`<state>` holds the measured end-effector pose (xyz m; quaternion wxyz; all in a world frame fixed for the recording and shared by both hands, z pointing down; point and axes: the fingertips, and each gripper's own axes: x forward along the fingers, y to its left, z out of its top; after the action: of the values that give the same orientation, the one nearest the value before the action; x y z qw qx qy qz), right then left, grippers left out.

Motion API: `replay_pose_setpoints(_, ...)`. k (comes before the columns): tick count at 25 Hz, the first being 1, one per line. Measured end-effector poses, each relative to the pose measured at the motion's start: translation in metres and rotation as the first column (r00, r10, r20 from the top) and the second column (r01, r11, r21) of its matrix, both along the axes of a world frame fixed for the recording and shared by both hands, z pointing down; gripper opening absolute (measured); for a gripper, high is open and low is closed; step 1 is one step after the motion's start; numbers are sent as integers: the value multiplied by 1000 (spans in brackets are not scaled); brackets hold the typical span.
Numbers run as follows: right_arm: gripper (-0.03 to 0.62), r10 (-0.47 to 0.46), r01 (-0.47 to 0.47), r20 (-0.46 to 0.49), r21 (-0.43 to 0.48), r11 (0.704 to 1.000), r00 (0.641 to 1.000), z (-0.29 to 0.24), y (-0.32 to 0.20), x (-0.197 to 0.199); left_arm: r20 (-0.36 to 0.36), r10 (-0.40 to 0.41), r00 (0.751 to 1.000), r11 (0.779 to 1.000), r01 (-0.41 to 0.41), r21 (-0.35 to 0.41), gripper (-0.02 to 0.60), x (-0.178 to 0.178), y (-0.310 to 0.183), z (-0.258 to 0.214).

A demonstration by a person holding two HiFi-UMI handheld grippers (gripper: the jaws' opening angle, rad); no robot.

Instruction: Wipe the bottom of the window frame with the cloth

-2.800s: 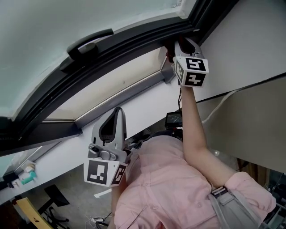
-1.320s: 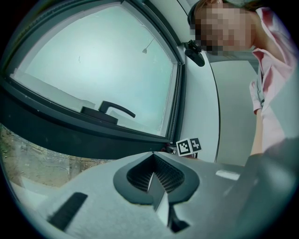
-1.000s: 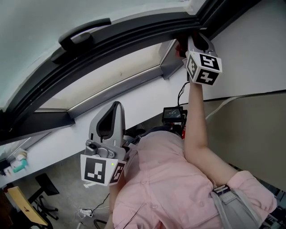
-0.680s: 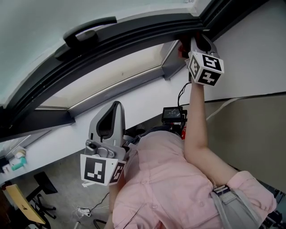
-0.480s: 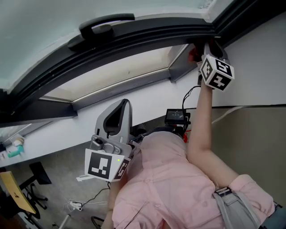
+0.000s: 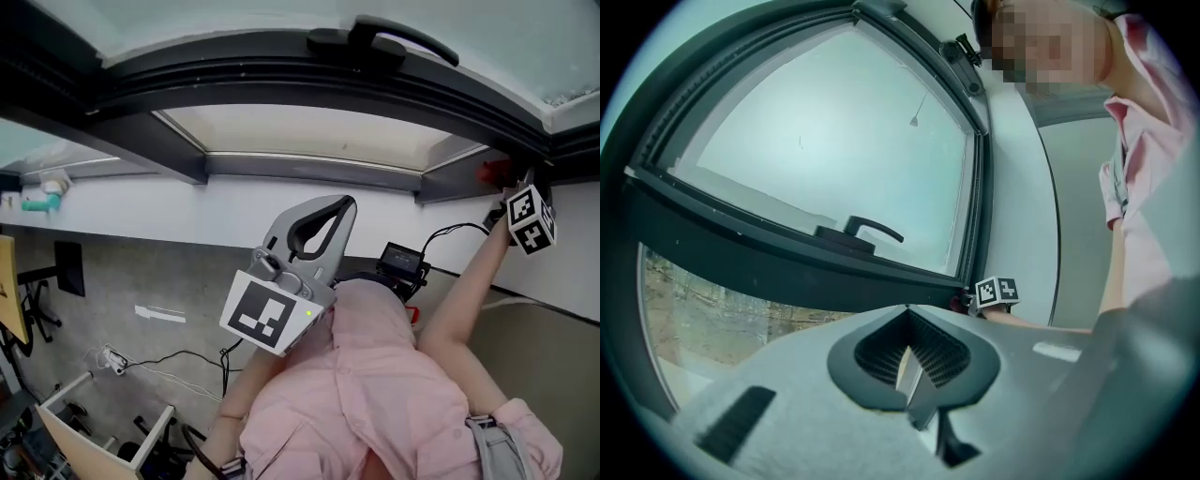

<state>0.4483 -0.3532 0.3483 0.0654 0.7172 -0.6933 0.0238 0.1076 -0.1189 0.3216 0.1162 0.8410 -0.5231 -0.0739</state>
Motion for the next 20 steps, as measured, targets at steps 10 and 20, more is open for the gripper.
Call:
replay_pose_setpoints(10, 61, -40, 41, 56, -17, 999, 998, 0, 6, 0, -8, 12, 1000, 1000, -12, -8, -3, -13, 14, 0)
replay_pose_setpoints(20, 63, -311, 315, 94, -32, 948, 946, -5, 111, -62, 30, 18, 999, 998, -16, -63, -3, -47, 20, 12)
